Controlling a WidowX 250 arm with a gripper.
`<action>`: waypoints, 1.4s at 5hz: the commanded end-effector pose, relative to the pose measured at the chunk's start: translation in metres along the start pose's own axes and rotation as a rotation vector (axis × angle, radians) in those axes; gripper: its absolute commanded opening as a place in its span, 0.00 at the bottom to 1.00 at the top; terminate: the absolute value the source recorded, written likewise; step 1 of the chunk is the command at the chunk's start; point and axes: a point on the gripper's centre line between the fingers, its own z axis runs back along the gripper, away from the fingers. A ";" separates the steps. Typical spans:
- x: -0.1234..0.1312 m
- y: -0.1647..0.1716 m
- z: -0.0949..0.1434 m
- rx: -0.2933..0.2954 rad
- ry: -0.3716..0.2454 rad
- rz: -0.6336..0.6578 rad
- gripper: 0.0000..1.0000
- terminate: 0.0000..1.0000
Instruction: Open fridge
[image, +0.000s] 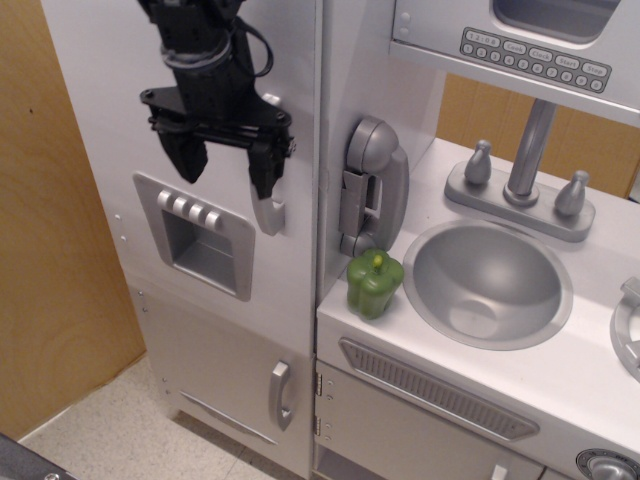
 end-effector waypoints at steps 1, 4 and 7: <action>0.028 -0.012 0.005 0.014 -0.064 -0.048 1.00 0.00; 0.039 -0.016 0.001 0.020 -0.120 -0.098 0.00 0.00; 0.016 0.002 0.016 0.041 -0.184 -0.149 0.00 0.00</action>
